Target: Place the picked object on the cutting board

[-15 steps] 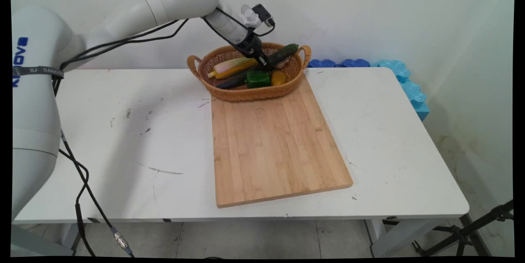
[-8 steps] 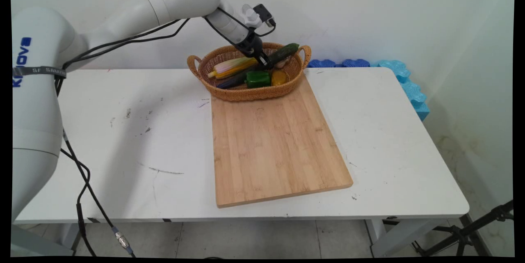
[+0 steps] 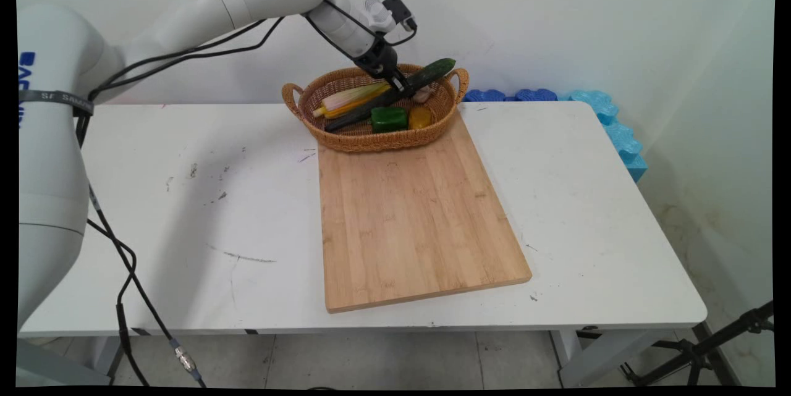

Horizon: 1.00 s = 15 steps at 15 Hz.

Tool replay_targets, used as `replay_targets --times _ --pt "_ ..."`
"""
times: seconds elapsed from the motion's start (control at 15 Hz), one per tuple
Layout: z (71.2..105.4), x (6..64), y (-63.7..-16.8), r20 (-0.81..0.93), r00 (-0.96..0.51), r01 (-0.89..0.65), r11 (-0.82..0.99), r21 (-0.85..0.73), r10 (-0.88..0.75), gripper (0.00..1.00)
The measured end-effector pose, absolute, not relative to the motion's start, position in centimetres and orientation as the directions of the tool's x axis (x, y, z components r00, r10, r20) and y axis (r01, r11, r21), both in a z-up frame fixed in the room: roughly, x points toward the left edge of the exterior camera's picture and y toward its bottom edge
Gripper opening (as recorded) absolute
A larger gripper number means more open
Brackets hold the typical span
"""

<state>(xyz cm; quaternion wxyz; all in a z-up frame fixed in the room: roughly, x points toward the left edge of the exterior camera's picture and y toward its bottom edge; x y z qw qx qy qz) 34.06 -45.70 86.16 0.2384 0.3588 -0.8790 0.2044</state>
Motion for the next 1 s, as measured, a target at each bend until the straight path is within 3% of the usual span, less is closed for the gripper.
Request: replay_targets --times 1.0 --pt "93.1 31.7 -42.1 0.557 -0.719 -0.622 0.741 -0.252 -0.415 0.0"
